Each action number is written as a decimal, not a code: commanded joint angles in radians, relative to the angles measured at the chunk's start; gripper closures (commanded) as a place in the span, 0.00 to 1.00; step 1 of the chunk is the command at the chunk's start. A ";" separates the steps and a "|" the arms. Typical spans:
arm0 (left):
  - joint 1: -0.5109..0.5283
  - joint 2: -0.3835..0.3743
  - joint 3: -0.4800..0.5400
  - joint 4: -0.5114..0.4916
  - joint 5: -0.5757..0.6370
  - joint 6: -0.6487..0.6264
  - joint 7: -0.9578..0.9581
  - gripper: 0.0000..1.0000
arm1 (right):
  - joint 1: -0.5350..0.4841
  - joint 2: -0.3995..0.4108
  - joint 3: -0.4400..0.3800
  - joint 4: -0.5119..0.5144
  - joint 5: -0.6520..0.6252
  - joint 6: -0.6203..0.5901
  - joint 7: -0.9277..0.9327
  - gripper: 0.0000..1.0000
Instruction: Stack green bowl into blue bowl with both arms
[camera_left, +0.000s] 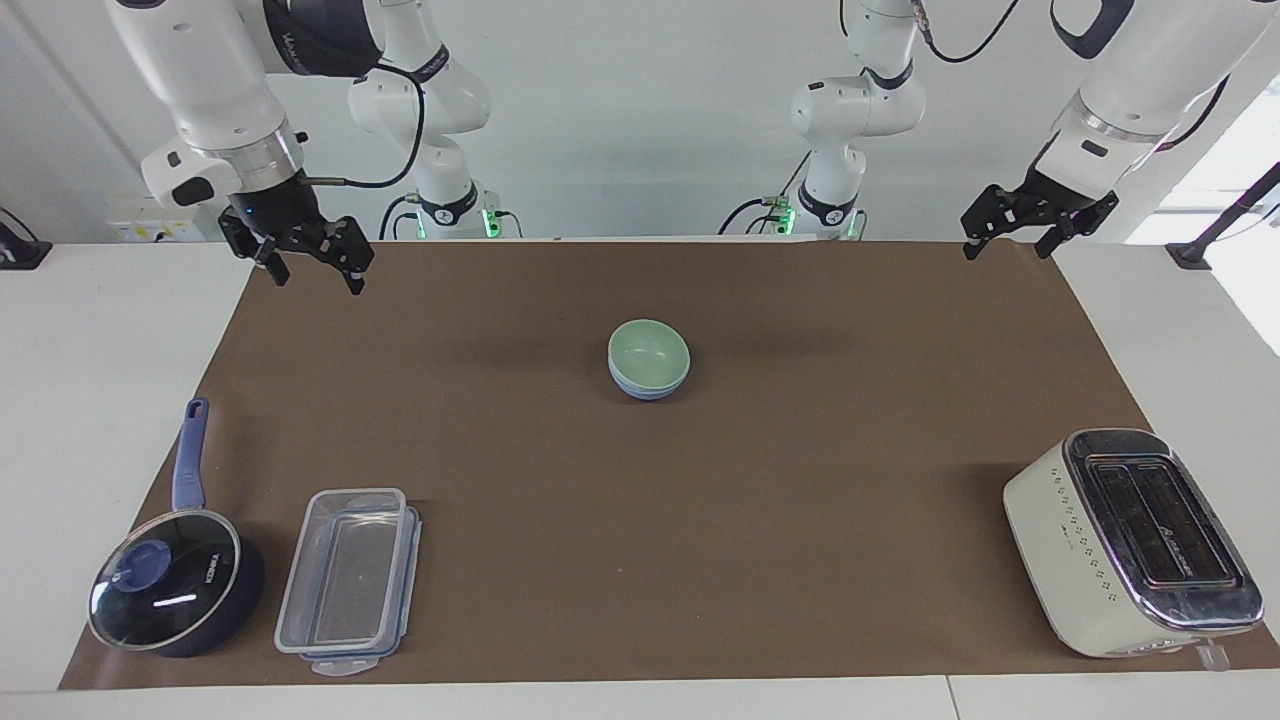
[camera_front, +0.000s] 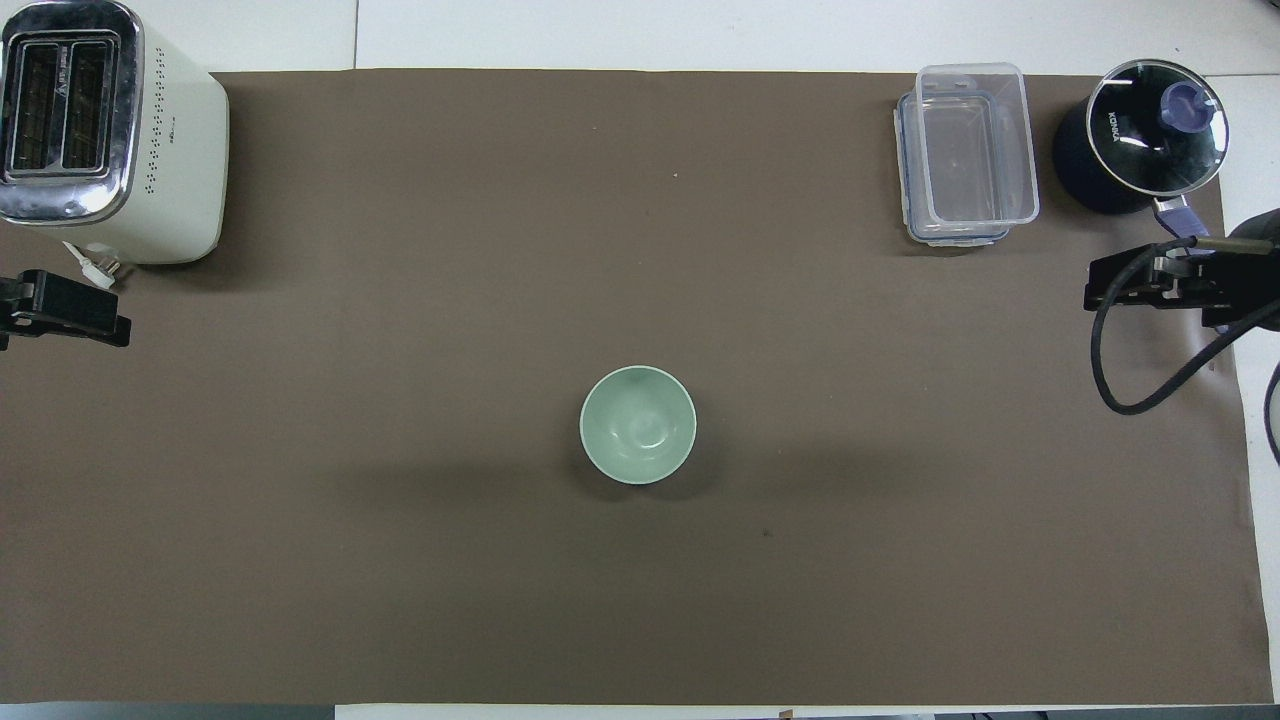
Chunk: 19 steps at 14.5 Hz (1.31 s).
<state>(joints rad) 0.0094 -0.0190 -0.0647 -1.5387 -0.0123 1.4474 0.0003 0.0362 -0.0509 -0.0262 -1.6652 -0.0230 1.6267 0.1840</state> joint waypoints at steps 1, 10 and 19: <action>0.012 -0.032 -0.007 -0.038 0.021 0.018 0.006 0.00 | -0.018 0.020 0.009 0.025 -0.008 -0.030 -0.020 0.00; 0.012 -0.032 -0.007 -0.038 0.021 0.018 0.006 0.00 | -0.044 0.011 0.009 0.012 0.003 -0.060 -0.023 0.00; 0.012 -0.032 -0.007 -0.038 0.021 0.018 0.006 0.00 | -0.041 0.013 0.014 0.027 0.005 -0.093 -0.061 0.00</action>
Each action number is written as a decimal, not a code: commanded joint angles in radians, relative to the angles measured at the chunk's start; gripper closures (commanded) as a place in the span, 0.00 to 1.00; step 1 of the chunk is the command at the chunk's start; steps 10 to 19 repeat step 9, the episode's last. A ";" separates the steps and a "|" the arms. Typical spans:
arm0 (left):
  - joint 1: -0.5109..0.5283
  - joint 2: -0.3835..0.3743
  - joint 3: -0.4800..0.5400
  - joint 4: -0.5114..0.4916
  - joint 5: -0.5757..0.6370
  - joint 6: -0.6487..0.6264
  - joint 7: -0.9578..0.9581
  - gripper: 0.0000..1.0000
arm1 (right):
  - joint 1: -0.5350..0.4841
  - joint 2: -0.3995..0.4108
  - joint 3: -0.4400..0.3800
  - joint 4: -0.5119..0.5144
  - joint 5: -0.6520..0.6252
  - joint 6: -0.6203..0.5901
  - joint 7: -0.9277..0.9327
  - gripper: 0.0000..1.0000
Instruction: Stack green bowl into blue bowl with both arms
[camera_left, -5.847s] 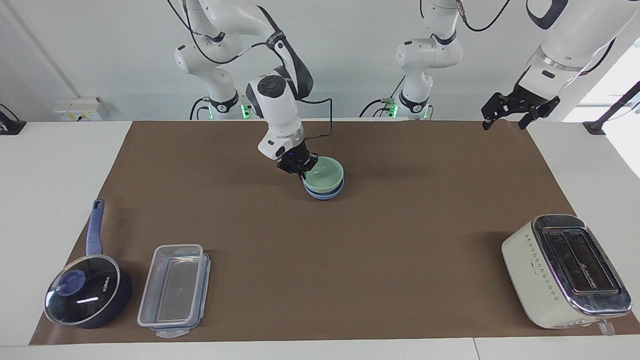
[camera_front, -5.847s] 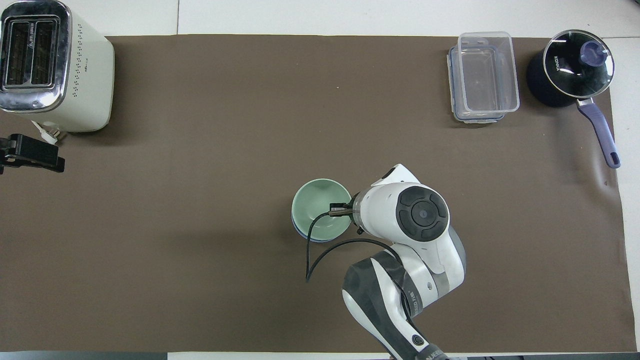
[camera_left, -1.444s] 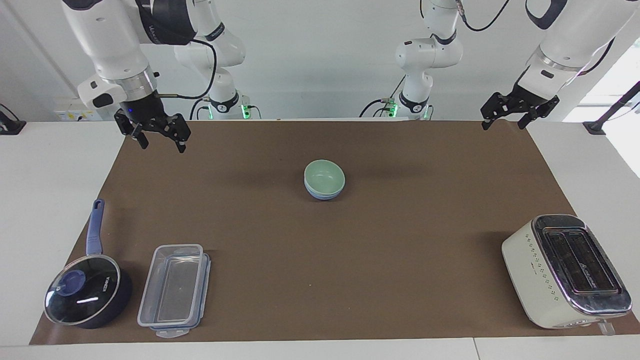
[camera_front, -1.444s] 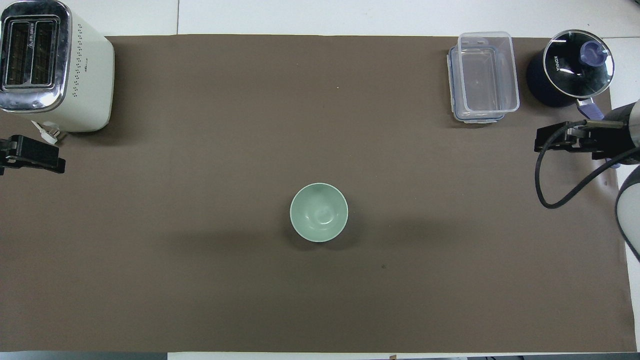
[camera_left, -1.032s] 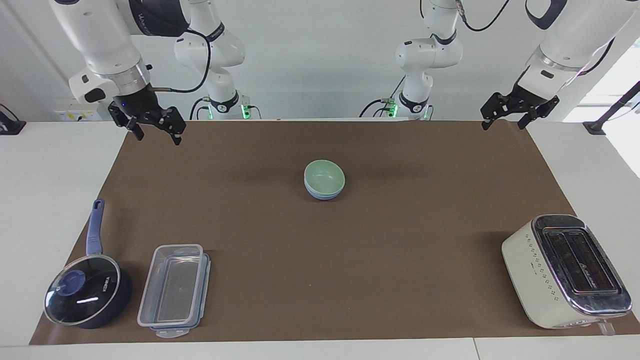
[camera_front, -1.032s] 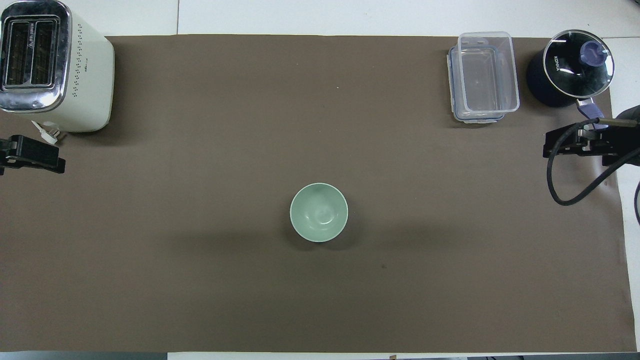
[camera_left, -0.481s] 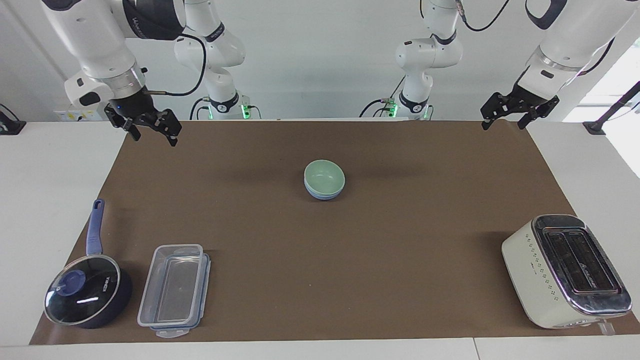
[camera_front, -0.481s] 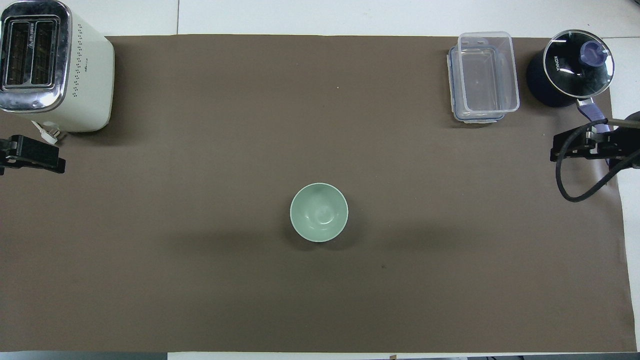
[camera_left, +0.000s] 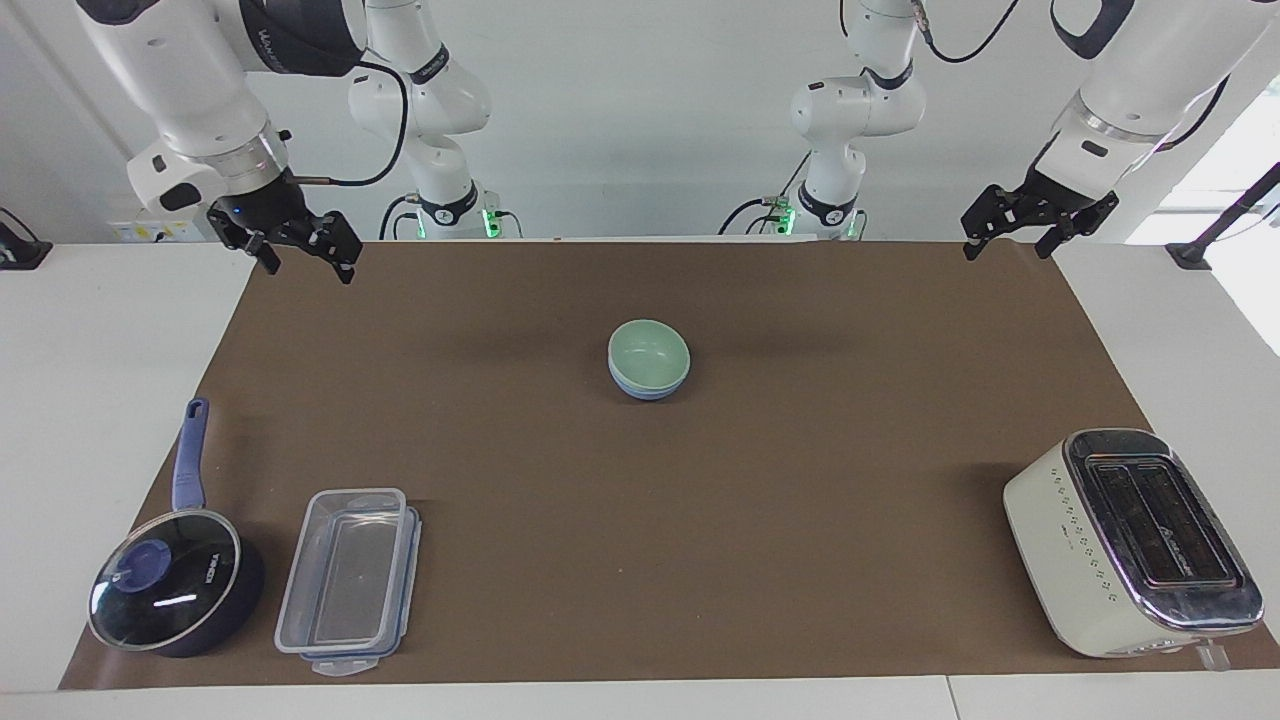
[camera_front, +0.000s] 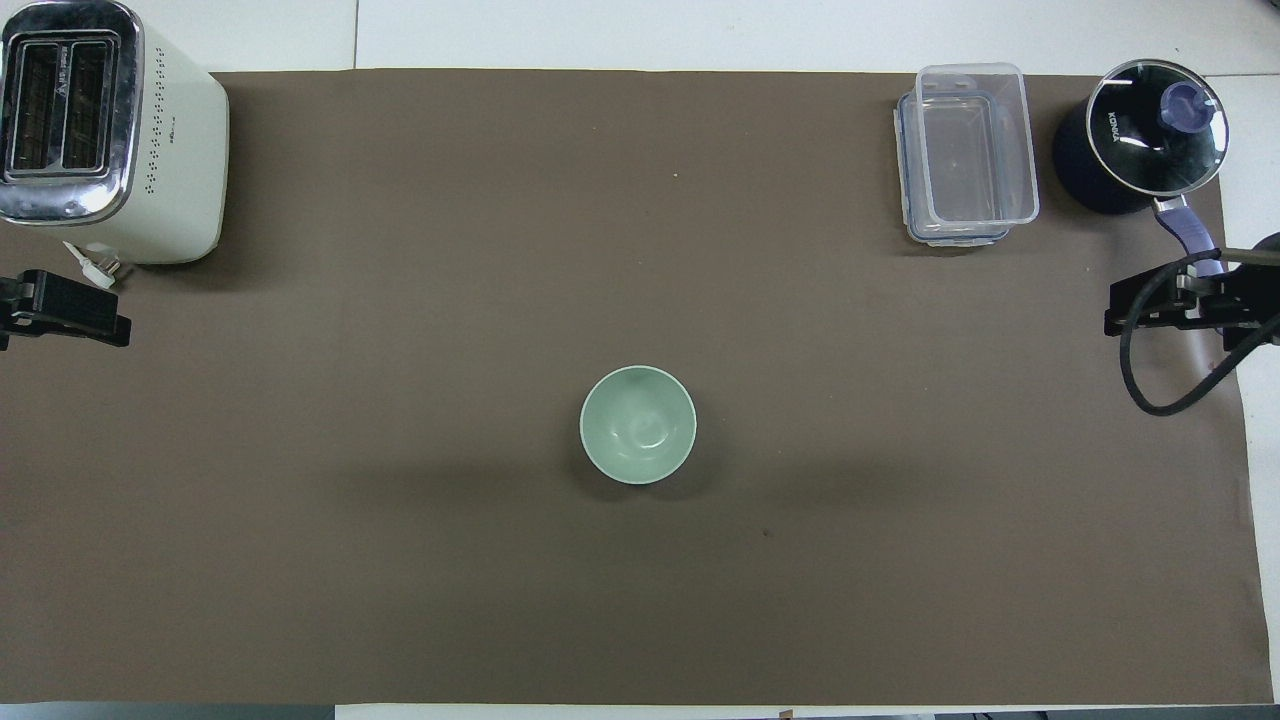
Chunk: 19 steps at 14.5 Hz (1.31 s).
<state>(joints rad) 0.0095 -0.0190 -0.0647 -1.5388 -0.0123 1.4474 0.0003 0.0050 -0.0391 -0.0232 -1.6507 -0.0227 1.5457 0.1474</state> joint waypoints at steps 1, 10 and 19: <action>0.012 -0.032 -0.007 -0.038 0.021 0.018 0.006 0.00 | -0.010 0.001 0.012 0.012 0.004 -0.012 -0.023 0.00; 0.012 -0.032 -0.007 -0.038 0.021 0.018 0.006 0.00 | -0.008 -0.002 0.014 0.006 0.006 -0.012 -0.006 0.00; 0.012 -0.032 -0.007 -0.038 0.021 0.018 0.006 0.00 | -0.008 -0.002 0.014 0.006 0.006 -0.012 -0.006 0.00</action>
